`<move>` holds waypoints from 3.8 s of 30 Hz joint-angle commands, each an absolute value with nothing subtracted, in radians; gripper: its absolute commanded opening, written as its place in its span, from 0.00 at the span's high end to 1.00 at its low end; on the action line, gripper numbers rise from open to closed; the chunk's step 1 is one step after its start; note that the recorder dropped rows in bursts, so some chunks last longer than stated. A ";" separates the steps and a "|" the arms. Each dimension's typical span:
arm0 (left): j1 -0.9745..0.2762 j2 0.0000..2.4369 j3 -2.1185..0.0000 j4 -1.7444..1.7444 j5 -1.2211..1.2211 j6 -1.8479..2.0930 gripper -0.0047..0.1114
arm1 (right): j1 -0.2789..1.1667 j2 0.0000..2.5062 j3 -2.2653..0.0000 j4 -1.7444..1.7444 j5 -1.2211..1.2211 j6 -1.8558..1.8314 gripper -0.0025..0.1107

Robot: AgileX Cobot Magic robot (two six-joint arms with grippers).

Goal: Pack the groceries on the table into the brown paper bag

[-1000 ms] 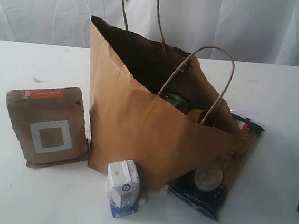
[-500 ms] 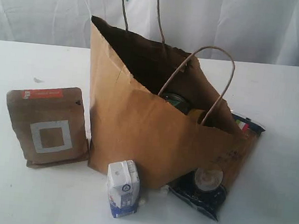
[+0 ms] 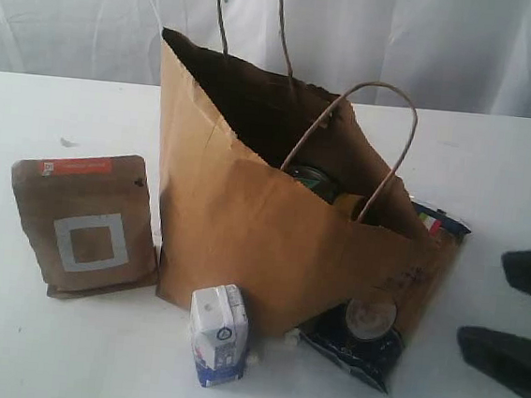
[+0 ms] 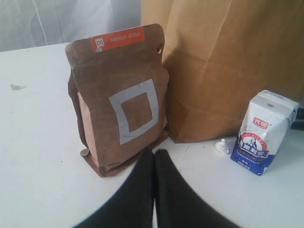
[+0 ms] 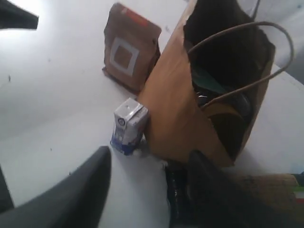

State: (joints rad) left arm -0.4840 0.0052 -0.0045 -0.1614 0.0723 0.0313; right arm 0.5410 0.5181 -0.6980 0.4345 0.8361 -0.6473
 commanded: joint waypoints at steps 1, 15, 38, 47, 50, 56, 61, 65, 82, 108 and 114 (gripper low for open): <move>-0.480 0.000 0.000 -0.159 0.079 0.025 0.95 | 0.538 0.672 -0.761 0.424 0.859 -0.840 0.43; -0.480 0.000 0.000 -0.159 0.079 0.025 0.95 | 0.552 1.024 -0.870 0.384 0.774 -0.897 0.47; -0.480 0.000 0.000 -0.159 0.079 0.025 0.95 | 0.552 1.232 -1.141 0.298 0.894 -0.893 0.98; -0.480 0.000 0.000 -0.159 0.079 0.025 0.95 | 0.567 1.343 -1.283 0.296 0.969 -0.886 0.98; -0.480 0.000 0.000 -0.159 0.079 0.025 0.95 | 0.589 1.372 -1.306 0.292 0.985 -0.886 0.98; -0.480 0.000 0.000 -0.159 0.079 0.025 0.95 | 0.598 1.379 -1.306 0.272 0.981 -0.840 0.98; -0.480 0.000 0.000 -0.159 0.079 0.025 0.95 | 0.598 1.386 -1.306 0.250 0.924 -0.801 0.98; -0.480 0.000 0.000 -0.159 0.079 0.025 0.95 | 0.598 1.412 -1.308 0.250 0.834 -0.754 0.98; -0.480 0.000 0.000 -0.159 0.079 0.025 0.95 | 0.598 1.464 -1.397 0.227 0.975 -0.666 0.74; -0.480 0.000 0.000 -0.159 0.079 0.025 0.95 | 0.598 1.251 -1.395 0.308 1.060 -0.620 0.46; -0.480 0.000 0.000 -0.159 0.079 0.025 0.95 | 0.598 1.134 -1.395 0.469 1.143 -0.633 0.46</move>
State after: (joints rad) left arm -0.4840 0.0052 -0.0045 -0.1596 0.0723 0.0313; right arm 0.5967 1.1814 -1.3915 0.3980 1.0931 -0.6277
